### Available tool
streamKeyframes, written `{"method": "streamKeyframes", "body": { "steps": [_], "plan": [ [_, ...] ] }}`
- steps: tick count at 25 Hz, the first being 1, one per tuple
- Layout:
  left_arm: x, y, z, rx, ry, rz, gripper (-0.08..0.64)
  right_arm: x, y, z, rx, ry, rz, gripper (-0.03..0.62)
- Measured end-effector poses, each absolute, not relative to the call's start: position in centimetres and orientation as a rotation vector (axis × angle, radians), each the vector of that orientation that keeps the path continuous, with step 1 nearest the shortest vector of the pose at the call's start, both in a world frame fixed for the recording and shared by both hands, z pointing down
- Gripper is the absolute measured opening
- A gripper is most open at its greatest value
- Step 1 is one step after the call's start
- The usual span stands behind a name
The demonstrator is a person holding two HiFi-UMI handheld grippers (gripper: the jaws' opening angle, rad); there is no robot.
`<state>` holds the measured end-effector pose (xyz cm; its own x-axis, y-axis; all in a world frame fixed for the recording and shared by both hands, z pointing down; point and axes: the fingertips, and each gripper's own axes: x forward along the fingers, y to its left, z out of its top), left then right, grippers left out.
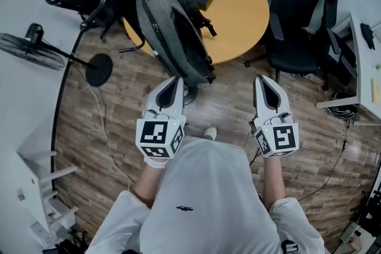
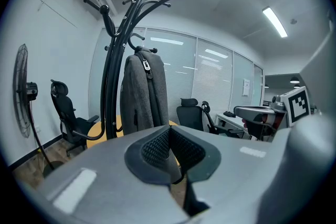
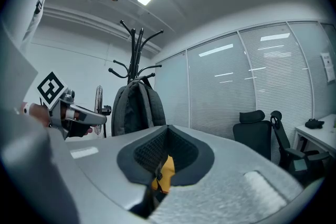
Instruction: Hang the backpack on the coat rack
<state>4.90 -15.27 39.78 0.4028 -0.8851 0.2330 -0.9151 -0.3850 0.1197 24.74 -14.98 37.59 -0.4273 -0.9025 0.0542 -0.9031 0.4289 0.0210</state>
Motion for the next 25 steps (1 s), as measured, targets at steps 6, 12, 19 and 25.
{"method": "streamKeyframes", "body": {
  "steps": [6, 12, 19, 25],
  "plan": [
    [5.08, -15.31, 39.97, 2.433, -1.586, 0.194, 0.017, 24.3, -15.02, 37.72, 1.62, -2.608, 0.008, 0.002],
    [5.4, -15.32, 39.84, 2.441, -1.579, 0.183, 0.017, 24.58, -14.98, 37.72, 1.629, -2.606, 0.007, 0.002],
    [5.29, -15.0, 39.88, 2.439, -1.583, 0.183, 0.017, 24.54, -14.55, 37.68, 1.622, -2.601, -0.005, 0.002],
    [5.56, -14.63, 39.84, 2.44, -1.58, 0.179, 0.017, 24.82, -14.37, 37.66, 1.627, -2.597, -0.003, 0.002]
  ]
}}
